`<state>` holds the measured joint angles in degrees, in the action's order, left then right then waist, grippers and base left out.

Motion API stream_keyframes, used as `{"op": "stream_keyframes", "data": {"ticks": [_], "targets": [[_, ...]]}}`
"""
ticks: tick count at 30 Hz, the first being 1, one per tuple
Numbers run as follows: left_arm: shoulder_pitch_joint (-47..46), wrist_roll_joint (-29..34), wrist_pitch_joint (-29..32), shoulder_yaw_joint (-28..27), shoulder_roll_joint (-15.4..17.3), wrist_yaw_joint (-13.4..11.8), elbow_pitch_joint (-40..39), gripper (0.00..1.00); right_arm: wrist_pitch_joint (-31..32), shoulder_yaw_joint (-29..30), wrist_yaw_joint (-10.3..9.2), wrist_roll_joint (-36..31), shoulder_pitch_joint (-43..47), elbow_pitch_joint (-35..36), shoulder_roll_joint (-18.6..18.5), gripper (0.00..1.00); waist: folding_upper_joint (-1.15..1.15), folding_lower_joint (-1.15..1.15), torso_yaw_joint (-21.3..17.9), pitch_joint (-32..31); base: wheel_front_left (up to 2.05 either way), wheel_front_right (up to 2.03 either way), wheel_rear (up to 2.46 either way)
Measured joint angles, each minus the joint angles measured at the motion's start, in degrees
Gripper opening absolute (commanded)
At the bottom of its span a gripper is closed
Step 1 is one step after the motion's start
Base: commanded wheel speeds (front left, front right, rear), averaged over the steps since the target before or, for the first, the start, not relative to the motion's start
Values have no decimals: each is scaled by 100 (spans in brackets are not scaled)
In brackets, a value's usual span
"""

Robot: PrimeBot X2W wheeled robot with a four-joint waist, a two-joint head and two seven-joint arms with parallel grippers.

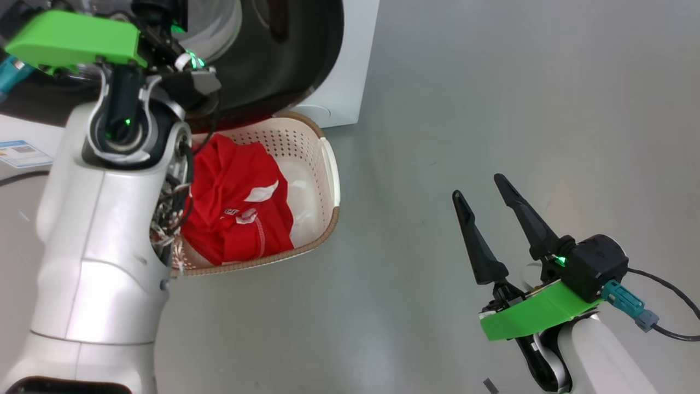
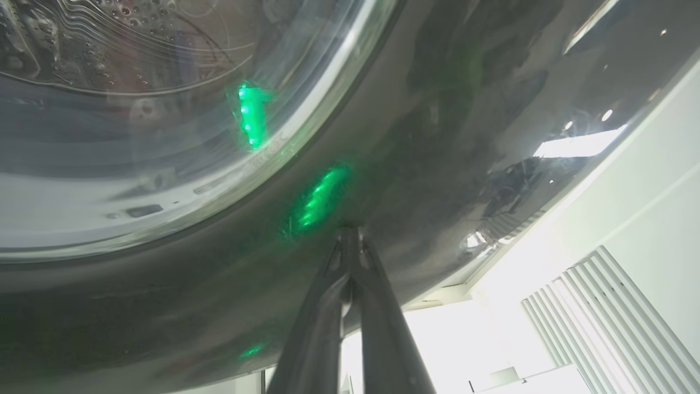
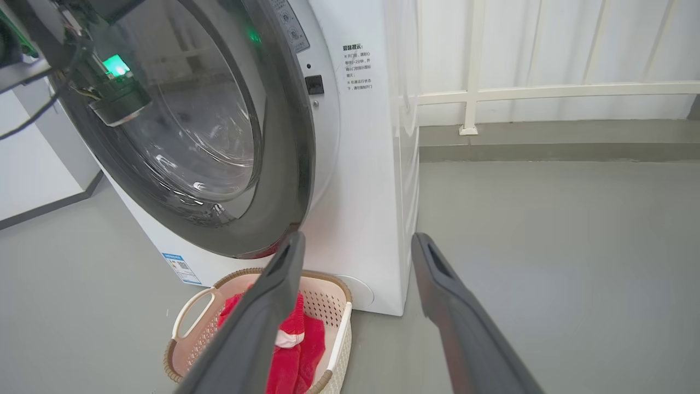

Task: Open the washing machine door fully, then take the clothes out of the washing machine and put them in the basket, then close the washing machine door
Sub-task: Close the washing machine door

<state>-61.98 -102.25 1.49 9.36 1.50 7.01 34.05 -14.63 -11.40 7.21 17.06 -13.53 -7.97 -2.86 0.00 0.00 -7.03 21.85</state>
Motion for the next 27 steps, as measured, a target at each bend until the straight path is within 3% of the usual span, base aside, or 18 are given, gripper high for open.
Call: {"op": "stream_keyframes", "data": {"ticks": [14,23,24,25,26,27], "targets": [[-294,96,16,-303,-12,3,35,0,-1,-8,0,0,-130,14,-2,100,0,0,-143,267,0,0,0],[-12,411,104,-210,-7,5,-135,0,-1,49,0,1,-140,-34,-2,100,0,0,-73,93,0,0,0],[-12,411,104,-210,-7,5,-135,11,-1,49,0,1,-140,-34,-2,100,0,0,-73,93,0,0,0],[97,490,103,-183,2,5,-180,47,0,68,0,1,-140,-41,-2,100,0,0,-63,57,0,0,0],[225,568,100,-153,19,5,-226,100,-1,87,0,2,-139,-51,-2,100,0,0,-53,16,0,0,0],[356,654,86,-122,44,5,-267,100,-1,109,0,3,-137,-58,-2,100,0,0,-43,-26,0,0,0]]}}
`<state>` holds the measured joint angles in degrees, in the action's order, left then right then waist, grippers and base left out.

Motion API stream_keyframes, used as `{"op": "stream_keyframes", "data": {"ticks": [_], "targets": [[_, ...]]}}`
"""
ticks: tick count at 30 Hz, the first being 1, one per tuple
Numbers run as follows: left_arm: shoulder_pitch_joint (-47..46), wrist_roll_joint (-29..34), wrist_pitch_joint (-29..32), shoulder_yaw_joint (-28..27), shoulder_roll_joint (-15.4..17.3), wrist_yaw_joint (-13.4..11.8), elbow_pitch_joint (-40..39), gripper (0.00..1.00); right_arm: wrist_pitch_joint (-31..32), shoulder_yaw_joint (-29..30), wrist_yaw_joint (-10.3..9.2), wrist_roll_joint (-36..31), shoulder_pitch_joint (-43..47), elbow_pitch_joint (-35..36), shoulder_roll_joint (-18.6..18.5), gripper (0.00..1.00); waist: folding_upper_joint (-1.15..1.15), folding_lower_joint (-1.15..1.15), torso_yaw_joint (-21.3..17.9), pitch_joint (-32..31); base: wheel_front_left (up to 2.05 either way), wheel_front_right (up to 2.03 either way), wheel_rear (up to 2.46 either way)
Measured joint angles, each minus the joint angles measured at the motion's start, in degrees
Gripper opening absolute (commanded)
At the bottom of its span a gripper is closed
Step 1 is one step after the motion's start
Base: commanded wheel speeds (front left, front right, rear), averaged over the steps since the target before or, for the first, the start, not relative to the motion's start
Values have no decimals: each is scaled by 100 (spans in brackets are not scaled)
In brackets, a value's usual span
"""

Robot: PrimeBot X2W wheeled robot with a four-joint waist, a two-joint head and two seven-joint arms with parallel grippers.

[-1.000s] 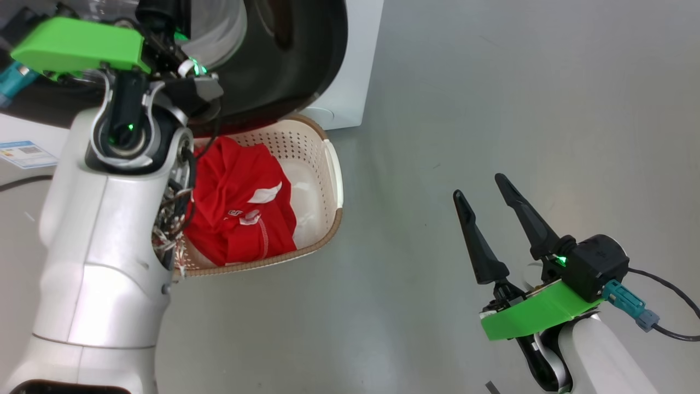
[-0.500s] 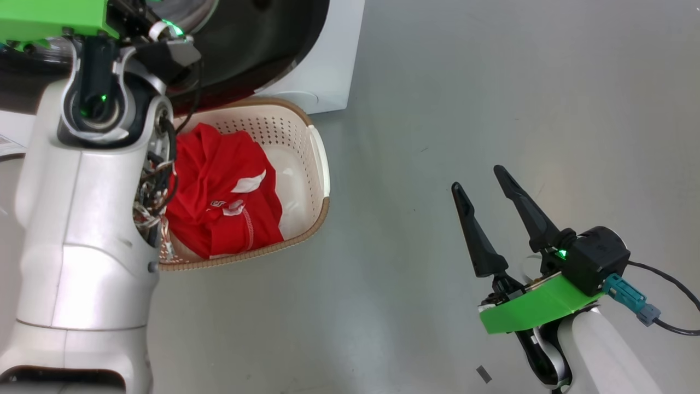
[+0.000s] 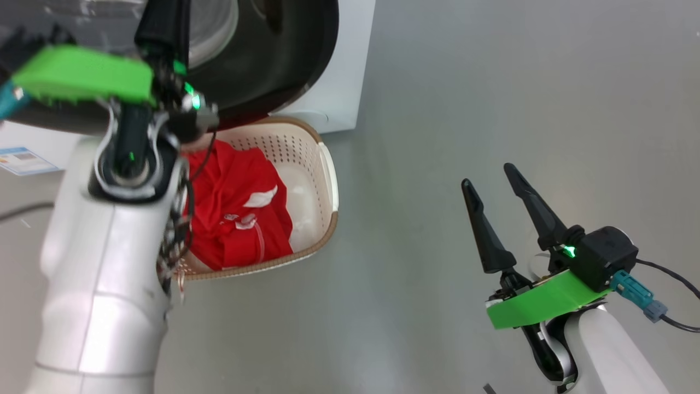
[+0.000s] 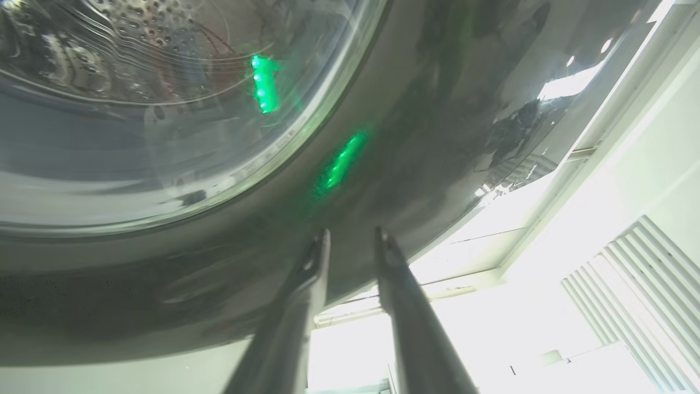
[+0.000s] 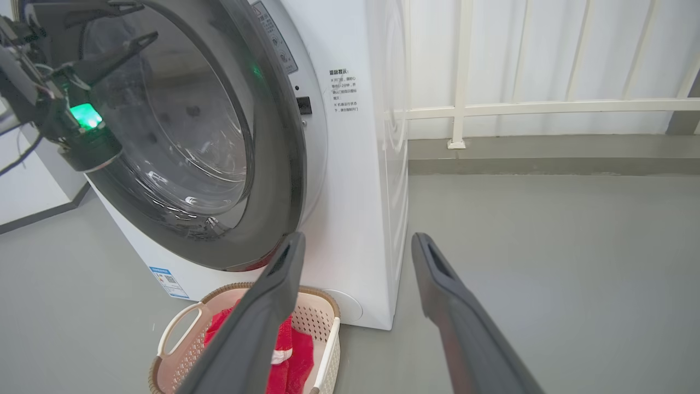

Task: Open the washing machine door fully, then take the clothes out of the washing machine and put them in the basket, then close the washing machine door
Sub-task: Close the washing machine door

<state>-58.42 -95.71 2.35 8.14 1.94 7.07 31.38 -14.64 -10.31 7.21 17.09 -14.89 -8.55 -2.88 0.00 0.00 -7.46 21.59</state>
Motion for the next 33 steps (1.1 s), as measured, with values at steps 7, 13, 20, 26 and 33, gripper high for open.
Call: {"op": "stream_keyframes", "data": {"ticks": [7,13,20,26,33], "targets": [[929,411,-182,142,230,1,-289,100,1,246,0,58,62,-105,-2,100,0,0,90,-371,0,0,0],[1593,1455,-742,485,711,1,-650,100,0,399,0,47,166,-149,-3,100,0,0,211,-725,0,0,0],[2705,2321,-1377,731,999,-164,-1292,100,0,503,0,7,441,-192,0,100,0,0,398,-1206,0,0,0],[3472,3145,-1622,772,1161,-434,-1891,100,0,570,0,7,642,-207,2,100,0,0,519,-1525,0,0,0],[4401,4812,-1666,419,1348,-1034,-2761,100,0,621,0,-5,823,-194,8,100,0,0,572,-1811,0,0,0]]}}
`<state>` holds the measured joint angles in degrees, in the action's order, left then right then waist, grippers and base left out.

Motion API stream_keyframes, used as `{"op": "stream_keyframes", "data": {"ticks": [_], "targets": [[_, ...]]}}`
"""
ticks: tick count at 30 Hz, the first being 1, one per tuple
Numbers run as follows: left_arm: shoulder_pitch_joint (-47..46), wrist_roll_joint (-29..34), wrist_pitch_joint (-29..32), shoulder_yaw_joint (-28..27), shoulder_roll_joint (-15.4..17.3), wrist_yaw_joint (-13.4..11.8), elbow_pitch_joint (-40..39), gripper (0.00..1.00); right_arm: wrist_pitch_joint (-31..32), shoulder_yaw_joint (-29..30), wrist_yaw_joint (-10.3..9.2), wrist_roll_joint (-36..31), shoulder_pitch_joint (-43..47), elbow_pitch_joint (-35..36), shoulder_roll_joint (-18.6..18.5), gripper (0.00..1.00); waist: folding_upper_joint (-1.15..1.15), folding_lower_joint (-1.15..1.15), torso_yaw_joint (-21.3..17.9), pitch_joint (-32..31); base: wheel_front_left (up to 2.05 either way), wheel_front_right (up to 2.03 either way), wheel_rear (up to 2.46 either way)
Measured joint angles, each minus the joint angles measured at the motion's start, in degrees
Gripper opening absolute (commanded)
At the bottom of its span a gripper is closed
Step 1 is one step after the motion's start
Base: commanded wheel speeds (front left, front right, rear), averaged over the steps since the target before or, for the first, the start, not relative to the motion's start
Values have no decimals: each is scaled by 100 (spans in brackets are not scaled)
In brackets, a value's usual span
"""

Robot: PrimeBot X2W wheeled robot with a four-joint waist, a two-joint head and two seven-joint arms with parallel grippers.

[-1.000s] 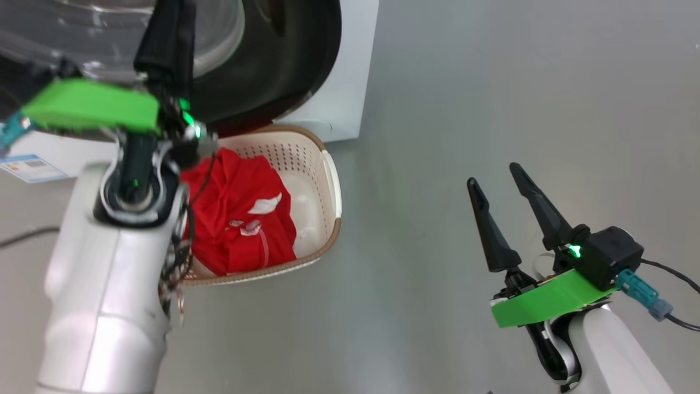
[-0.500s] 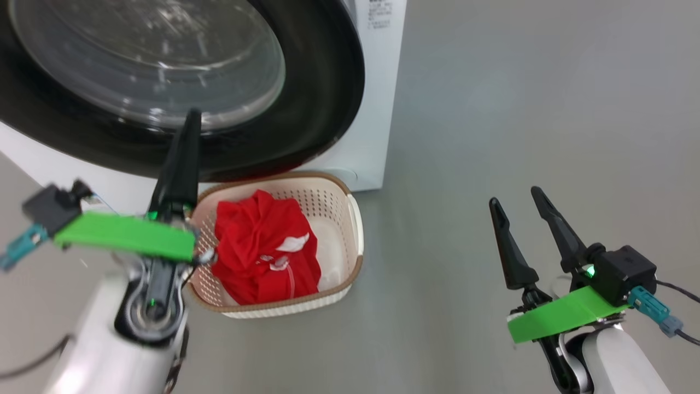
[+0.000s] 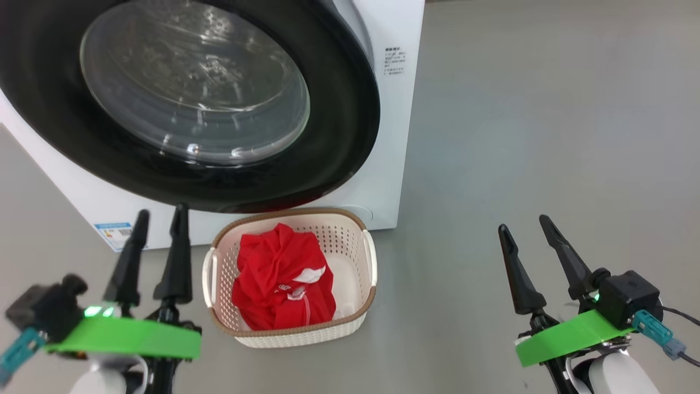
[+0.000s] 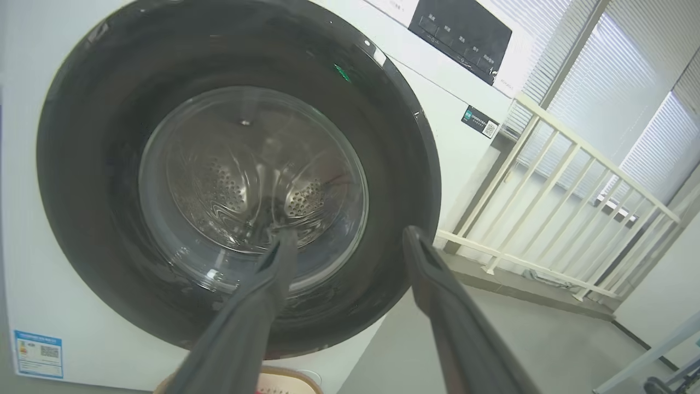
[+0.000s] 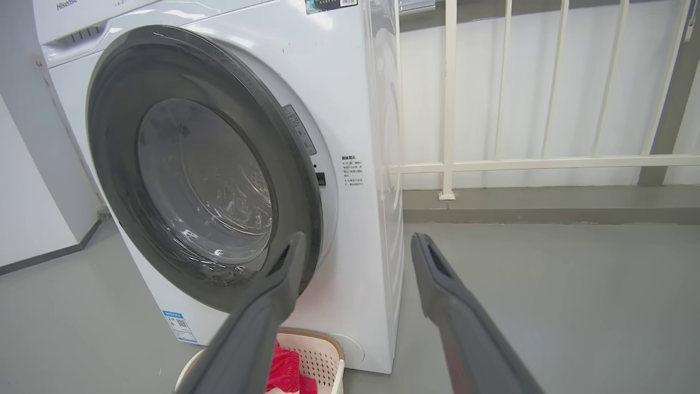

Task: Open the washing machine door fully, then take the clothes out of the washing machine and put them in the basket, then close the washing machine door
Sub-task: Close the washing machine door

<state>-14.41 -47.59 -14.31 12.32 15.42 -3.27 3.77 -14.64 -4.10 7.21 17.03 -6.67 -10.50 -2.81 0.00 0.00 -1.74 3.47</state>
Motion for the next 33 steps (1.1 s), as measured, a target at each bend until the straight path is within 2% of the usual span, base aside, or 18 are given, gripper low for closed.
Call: {"op": "stream_keyframes", "data": {"ticks": [2,6,13,18,23,33], "targets": [[227,546,-16,-122,4,-167,-246,100,0,24,0,-43,63,4,1,100,0,0,-1,-70,0,0,0],[760,1220,-24,-318,-73,-248,-582,100,0,108,0,-45,272,3,5,100,0,0,-9,-230,0,0,0],[1577,1907,-24,-549,-265,-383,-656,100,0,183,0,-45,532,59,15,100,0,0,-27,-419,0,0,0],[1869,2386,-24,-671,-316,-385,-650,100,0,249,0,-48,698,75,19,100,0,0,-41,-506,0,0,0],[1958,2613,-24,-793,-463,-367,-623,100,0,268,0,-105,808,91,24,100,0,0,-47,-574,0,0,0],[1987,2902,-24,-959,-610,-159,-515,100,0,264,0,-105,845,137,36,100,0,0,-72,-551,0,0,0]]}}
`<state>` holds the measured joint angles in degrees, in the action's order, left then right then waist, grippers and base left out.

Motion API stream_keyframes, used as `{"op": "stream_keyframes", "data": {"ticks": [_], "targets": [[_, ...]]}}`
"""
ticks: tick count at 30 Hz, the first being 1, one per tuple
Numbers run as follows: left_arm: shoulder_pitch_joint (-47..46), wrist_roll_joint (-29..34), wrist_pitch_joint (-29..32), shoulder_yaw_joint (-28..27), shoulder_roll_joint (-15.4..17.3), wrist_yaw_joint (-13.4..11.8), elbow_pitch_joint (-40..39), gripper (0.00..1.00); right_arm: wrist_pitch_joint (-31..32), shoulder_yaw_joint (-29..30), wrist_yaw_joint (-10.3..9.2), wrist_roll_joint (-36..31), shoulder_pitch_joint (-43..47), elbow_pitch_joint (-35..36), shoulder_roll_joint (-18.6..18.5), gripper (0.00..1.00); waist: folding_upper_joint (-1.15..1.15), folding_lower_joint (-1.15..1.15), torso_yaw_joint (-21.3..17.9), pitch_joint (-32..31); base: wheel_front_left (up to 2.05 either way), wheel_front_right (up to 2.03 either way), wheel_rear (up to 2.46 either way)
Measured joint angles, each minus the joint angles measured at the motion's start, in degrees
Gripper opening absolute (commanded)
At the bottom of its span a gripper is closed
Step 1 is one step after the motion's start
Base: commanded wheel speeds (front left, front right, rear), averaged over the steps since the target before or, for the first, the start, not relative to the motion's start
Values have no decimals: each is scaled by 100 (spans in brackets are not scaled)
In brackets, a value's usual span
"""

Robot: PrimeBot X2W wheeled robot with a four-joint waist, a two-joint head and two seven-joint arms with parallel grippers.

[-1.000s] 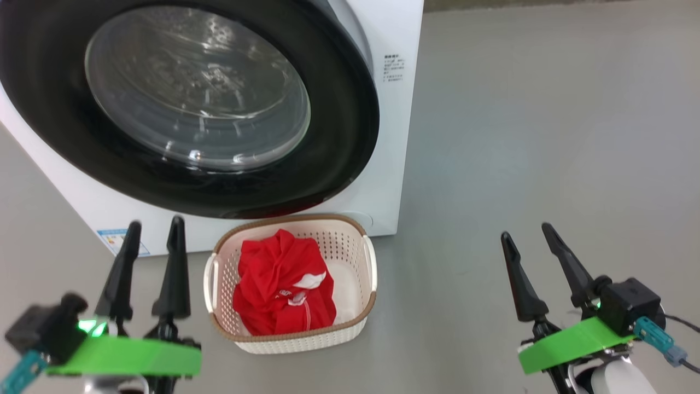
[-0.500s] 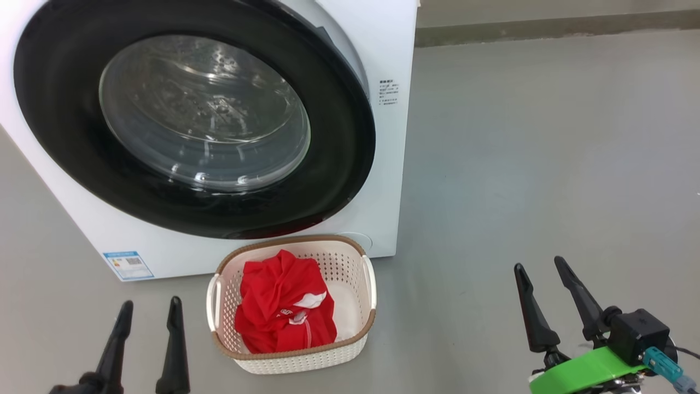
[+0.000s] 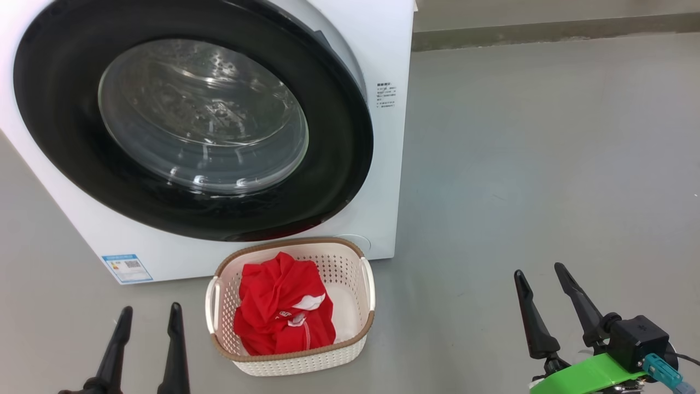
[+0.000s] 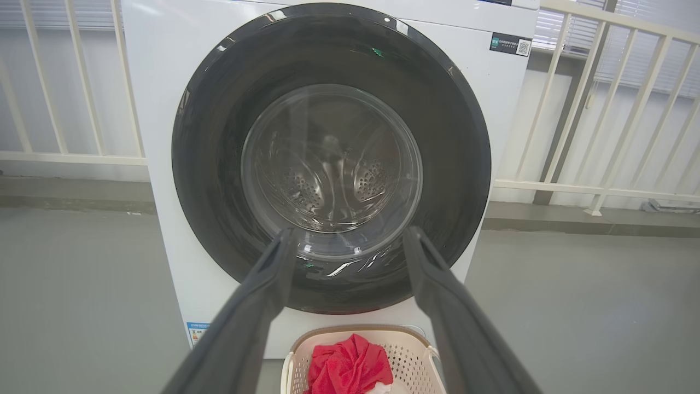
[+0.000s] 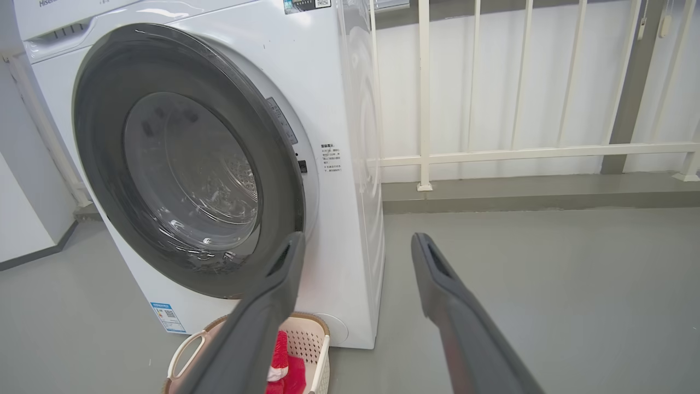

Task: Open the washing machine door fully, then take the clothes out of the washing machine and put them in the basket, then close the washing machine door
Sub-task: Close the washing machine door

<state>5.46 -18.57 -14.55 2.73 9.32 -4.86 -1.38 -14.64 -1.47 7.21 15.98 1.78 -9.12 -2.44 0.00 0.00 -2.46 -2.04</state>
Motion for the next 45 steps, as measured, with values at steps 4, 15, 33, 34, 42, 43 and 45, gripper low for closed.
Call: {"op": "stream_keyframes", "data": {"ticks": [4,15,33,34,42,43,45], "targets": [[-1,68,0,-29,-62,96,27,100,0,-16,0,-2,1,-1,0,100,0,0,16,26,0,0,0],[-2,209,0,-60,-196,179,46,100,0,-29,0,-75,-27,-124,1,0,0,0,115,123,0,0,0],[-655,447,-1,230,-470,344,-277,100,1,-51,0,-193,-2062,-604,-42,0,0,0,457,1080,0,0,0],[-692,447,-1,229,-480,348,-296,100,1,-87,0,-198,-2162,-619,-46,0,0,0,491,1141,0,0,0],[-1015,406,-1,277,-586,547,-444,100,1,-738,0,-371,-3175,-1083,-80,0,0,0,753,1691,0,0,0],[-1060,347,-1,307,-606,578,-457,100,0,-806,0,-379,-3295,-1183,-82,0,0,0,777,1750,0,0,0],[-1139,310,-1,350,-644,598,-487,100,0,-934,0,-396,-3513,-1379,-92,0,0,0,826,1859,0,0,0]]}}
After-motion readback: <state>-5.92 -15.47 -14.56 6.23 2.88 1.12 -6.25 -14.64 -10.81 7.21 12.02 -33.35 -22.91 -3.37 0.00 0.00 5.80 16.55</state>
